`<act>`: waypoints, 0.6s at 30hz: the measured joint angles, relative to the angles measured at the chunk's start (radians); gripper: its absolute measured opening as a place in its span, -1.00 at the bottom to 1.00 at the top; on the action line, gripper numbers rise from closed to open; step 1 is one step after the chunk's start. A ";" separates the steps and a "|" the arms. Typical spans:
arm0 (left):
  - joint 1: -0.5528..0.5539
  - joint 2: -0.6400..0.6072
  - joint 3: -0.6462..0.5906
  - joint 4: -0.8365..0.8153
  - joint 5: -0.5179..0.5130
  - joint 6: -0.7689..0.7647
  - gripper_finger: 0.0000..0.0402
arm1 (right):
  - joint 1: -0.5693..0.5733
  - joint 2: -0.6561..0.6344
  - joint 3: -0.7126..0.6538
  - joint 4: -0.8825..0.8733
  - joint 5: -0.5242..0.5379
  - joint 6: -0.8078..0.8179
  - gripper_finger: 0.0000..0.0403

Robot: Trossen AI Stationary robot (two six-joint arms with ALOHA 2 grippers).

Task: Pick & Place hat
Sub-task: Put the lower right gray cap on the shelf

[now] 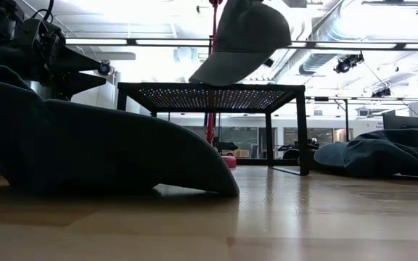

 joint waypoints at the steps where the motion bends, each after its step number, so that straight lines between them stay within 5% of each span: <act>1: 0.000 0.000 0.000 0.000 0.000 0.000 0.27 | -0.010 0.004 0.000 0.000 0.003 -0.002 -0.82; 12: 0.000 0.000 0.000 0.000 0.000 0.000 0.27 | -0.140 0.053 0.000 -0.052 0.076 -0.003 -0.82; 18: 0.000 0.000 0.000 0.000 0.000 0.000 0.27 | -0.202 0.078 -0.001 -0.060 0.200 0.028 -0.82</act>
